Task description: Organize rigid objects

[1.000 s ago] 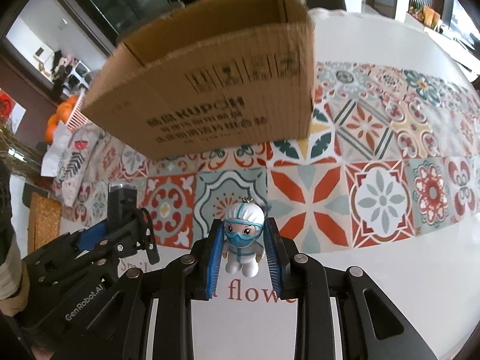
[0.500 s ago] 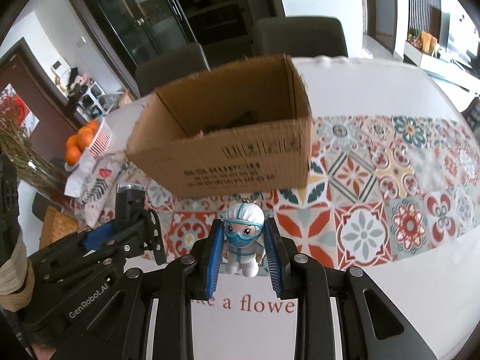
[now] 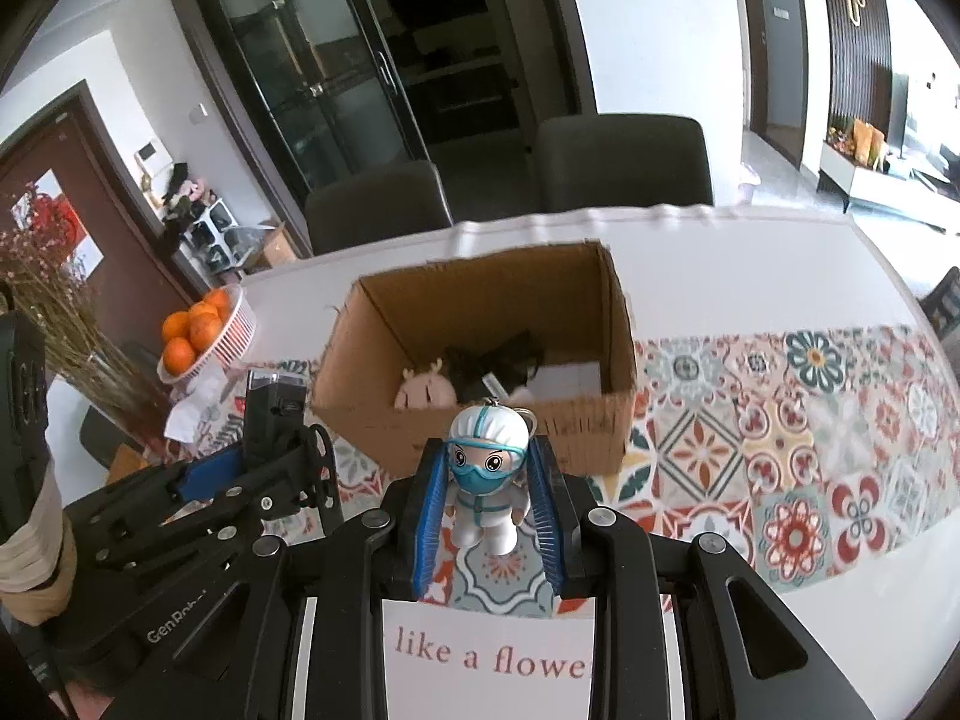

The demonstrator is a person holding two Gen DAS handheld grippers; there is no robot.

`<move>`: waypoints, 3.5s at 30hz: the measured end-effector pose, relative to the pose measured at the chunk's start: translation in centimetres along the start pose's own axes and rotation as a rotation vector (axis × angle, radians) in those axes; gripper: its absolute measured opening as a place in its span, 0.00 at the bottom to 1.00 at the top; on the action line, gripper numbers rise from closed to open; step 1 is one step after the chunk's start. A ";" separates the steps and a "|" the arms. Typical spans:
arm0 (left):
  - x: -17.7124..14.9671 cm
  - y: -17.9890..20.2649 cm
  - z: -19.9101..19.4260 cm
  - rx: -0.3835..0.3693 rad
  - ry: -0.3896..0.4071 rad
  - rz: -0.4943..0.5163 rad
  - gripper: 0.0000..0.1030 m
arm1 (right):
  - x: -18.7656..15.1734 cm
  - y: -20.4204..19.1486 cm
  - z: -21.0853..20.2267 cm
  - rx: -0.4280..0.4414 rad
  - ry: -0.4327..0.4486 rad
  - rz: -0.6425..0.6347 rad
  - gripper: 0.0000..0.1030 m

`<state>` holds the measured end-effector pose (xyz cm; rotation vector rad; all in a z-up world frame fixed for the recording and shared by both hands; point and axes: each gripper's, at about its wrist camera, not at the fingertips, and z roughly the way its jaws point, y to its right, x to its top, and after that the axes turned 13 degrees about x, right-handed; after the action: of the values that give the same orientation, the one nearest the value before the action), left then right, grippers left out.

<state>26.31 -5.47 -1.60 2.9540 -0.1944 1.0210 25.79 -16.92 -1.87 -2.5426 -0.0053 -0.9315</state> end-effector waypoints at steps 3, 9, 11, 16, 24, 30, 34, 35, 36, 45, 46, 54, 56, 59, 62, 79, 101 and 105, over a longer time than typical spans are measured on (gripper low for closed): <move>0.9 0.0 -0.4 0.001 0.015 0.005 0.32 | 0.9 -0.2 -0.2 0.000 0.016 -0.019 0.28; 2.6 -0.1 -0.2 -0.012 0.019 0.013 0.32 | 2.9 -0.7 -0.3 0.004 0.028 -0.044 0.28; 3.3 -0.1 0.1 -0.012 0.018 0.019 0.32 | 3.4 -0.8 -0.2 0.002 0.031 -0.053 0.28; 4.9 -0.3 0.9 -0.011 -0.001 0.035 0.32 | 5.0 -0.8 0.7 0.009 0.008 -0.055 0.28; 6.9 -0.5 2.9 -0.007 -0.057 0.041 0.32 | 7.3 -0.3 2.6 0.012 -0.045 -0.048 0.28; 8.2 -0.5 4.8 -0.012 -0.109 0.037 0.32 | 8.5 0.6 4.3 0.011 -0.098 -0.021 0.28; 8.9 -0.2 6.1 -0.012 -0.151 0.037 0.33 | 9.1 1.4 5.5 0.008 -0.134 0.005 0.28; 9.1 -0.1 6.5 -0.012 -0.163 0.039 0.33 | 9.2 1.6 5.8 0.009 -0.141 0.010 0.28; 9.2 -0.1 6.9 -0.008 -0.173 0.037 0.33 | 9.3 1.8 6.1 0.008 -0.152 0.016 0.28; 9.6 0.2 10.7 0.033 -0.261 0.039 0.33 | 9.7 3.6 8.9 -0.043 -0.228 0.058 0.28; 9.6 0.2 11.0 0.036 -0.267 0.041 0.33 | 9.6 3.8 9.2 -0.048 -0.235 0.063 0.28; 9.4 0.3 11.5 0.066 -0.266 0.044 0.35 | 9.2 5.3 10.6 -0.042 -0.265 0.115 0.28; 9.3 0.2 11.4 0.077 -0.264 0.047 0.36 | 9.2 5.5 10.6 -0.051 -0.264 0.118 0.29; 9.2 0.0 10.8 0.101 -0.243 0.049 0.41 | 9.1 5.4 10.4 -0.065 -0.259 0.109 0.30; 9.0 -0.2 9.9 0.118 -0.221 0.050 0.43 | 9.0 5.0 9.8 -0.076 -0.245 0.086 0.30; 5.9 -1.0 -1.9 0.160 0.057 0.028 0.56 | 6.2 0.3 -0.6 -0.148 0.008 -0.005 0.33; -1.2 -1.6 -14.1 0.330 0.391 -0.017 0.99 | -0.9 -5.3 -11.4 -0.216 0.246 -0.093 0.70; -2.6 -1.8 -15.7 0.316 0.420 -0.043 1.00 | -1.9 -6.2 -13.0 -0.231 0.291 -0.118 0.76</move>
<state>14.90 -2.62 9.21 2.8847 0.0408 1.7760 15.41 -16.15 8.29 -2.6089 0.0419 -1.4152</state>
